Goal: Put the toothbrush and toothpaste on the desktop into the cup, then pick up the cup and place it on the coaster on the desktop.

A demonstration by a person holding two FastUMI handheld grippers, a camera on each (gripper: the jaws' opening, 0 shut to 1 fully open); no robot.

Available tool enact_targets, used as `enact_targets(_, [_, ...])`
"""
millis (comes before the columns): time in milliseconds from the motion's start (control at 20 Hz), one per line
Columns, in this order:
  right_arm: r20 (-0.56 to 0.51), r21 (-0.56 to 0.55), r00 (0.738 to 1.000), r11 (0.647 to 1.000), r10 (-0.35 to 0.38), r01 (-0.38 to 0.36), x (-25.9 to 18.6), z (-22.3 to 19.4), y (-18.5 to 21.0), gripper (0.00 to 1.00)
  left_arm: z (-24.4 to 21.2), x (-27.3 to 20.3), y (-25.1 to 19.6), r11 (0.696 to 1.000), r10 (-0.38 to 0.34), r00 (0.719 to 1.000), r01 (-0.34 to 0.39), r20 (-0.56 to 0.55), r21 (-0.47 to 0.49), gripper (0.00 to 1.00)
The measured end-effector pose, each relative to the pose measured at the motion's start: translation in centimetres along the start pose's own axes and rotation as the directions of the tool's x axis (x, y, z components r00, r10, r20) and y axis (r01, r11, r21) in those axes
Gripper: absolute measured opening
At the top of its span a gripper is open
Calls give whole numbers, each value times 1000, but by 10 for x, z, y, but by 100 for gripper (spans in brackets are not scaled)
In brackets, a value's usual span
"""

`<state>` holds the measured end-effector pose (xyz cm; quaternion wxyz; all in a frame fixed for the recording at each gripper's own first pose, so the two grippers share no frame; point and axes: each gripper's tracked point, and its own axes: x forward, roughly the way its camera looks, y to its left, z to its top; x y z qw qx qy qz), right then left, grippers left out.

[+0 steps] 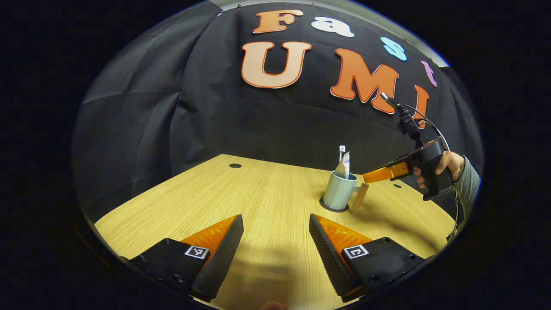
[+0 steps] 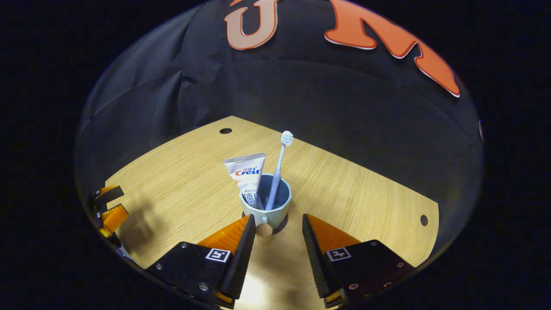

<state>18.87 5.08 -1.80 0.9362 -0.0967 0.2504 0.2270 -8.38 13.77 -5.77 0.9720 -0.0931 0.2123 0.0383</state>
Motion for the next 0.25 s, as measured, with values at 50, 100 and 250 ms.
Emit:
enact_targets(50, [41, -4, 999, 1000, -21, 21, -6, 3, -7, 67, 2, 0, -1, 1000, -6, 1000, 6, 7, 10, 97])
enact_targets(100, [83, -2, 996, 999, -43, 44, -14, 8, -16, 69, 5, 1, -3, 1000, -11, 1000, 10, 17, 23, 97])
enact_targets(250, [192, 22, 977, 996, -92, 90, -46, 18, -35, 70, 14, 6, -9, 998, -32, 998, 29, 47, 50, 98])
